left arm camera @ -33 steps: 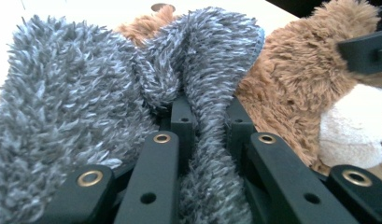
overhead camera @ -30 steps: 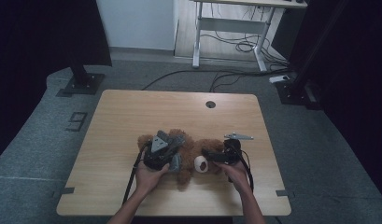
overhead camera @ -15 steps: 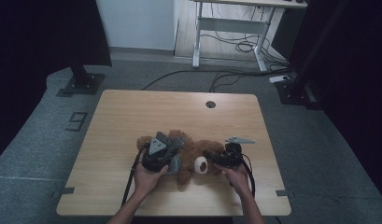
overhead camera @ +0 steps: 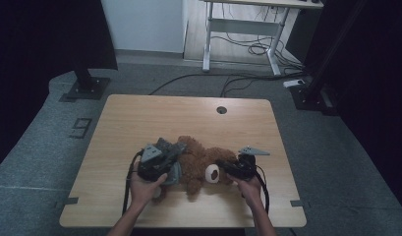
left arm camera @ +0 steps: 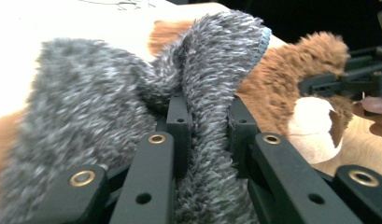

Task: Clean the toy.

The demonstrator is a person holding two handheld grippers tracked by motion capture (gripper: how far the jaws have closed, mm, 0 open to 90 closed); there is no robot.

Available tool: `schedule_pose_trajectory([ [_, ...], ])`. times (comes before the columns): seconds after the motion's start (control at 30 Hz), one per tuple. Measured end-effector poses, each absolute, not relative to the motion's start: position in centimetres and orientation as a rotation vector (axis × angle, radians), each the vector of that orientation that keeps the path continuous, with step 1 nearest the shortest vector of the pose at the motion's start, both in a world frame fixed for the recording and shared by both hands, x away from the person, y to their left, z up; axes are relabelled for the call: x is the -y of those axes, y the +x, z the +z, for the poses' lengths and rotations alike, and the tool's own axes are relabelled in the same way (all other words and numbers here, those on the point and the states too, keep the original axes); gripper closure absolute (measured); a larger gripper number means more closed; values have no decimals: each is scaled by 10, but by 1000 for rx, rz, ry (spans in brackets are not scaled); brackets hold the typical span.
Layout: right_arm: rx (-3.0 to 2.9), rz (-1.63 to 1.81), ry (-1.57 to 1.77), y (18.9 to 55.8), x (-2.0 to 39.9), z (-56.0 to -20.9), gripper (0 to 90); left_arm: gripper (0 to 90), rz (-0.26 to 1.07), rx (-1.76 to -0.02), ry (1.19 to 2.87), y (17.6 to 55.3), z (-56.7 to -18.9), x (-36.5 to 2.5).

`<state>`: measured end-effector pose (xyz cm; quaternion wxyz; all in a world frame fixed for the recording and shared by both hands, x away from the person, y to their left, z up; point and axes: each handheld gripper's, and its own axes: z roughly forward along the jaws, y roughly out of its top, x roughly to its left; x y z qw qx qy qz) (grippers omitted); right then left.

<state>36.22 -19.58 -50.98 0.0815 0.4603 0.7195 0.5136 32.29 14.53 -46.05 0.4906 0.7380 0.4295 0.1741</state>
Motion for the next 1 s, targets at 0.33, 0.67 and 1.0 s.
schedule_pose_trajectory([
  [0.33, -2117, 1537, 1361, 361, 194, -510, 595, 752, 323, -1150, 1845, 309, -487, -187],
  [0.67, -2018, 1539, 1304, 360, 186, -503, 641, 743, 330, -1146, 1911, 331, -496, -143],
  [1.0, -1954, 1538, 1221, 376, 179, -506, 638, 749, 392, -1187, 1887, 359, -497, -141],
])
